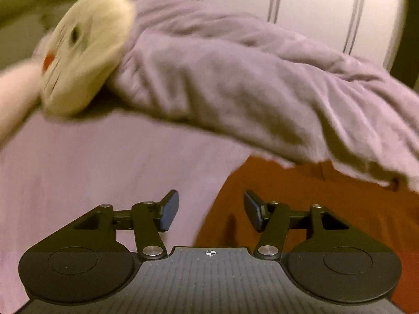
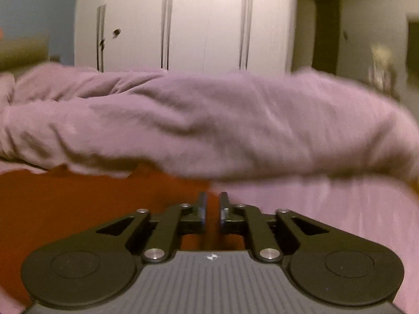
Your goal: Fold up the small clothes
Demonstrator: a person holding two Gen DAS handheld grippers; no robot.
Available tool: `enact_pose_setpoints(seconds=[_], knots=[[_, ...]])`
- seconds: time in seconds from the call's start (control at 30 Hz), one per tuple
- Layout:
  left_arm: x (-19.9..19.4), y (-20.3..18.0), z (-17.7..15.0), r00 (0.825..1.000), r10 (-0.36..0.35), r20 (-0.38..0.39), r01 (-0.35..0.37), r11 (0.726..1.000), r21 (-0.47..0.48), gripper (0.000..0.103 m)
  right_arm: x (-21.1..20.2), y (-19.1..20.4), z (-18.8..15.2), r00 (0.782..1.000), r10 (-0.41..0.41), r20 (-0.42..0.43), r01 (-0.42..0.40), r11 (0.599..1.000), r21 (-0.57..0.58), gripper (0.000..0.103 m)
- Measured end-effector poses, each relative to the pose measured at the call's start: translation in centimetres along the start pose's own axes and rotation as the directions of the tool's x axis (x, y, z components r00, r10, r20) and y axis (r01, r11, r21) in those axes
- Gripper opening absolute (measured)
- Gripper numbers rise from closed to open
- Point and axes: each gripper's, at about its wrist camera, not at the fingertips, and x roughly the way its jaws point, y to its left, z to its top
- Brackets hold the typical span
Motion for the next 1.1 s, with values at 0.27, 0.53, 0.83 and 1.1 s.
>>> enact_pose_setpoints(seconds=[0.27, 0.53, 0.83, 1.1], knots=[[-2.7, 3.4, -5.7, 0.992, -0.067, -0.108, 0.061, 0.996, -0.058, 0.061, -5.4, -5.0, -7.8, 0.983, 0.141, -0.114, -0.076, 0.891, 0.447, 0.032], [0.3, 2.2, -5.4, 0.976, -0.143, -0.164, 0.118, 0.981, -0.155, 0.056, -2.7, -6.1, -8.5, 0.959, 0.266, -0.095, -0.128, 0.71, 0.692, 0.04], [-1.8, -0.3, -3.5, 0.991, -0.047, -0.125, 0.058, 0.995, 0.082, 0.013, -0.4, -5.2, -6.1, 0.966, 0.233, -0.112, -0.11, 0.762, 0.638, 0.004], [-2.2, -2.2, -3.3, 0.98, 0.2, -0.014, -0.183, 0.92, 0.347, 0.006, -3.3, -3.6, -4.4, 0.994, 0.077, -0.08, -0.04, 0.92, 0.391, 0.0]])
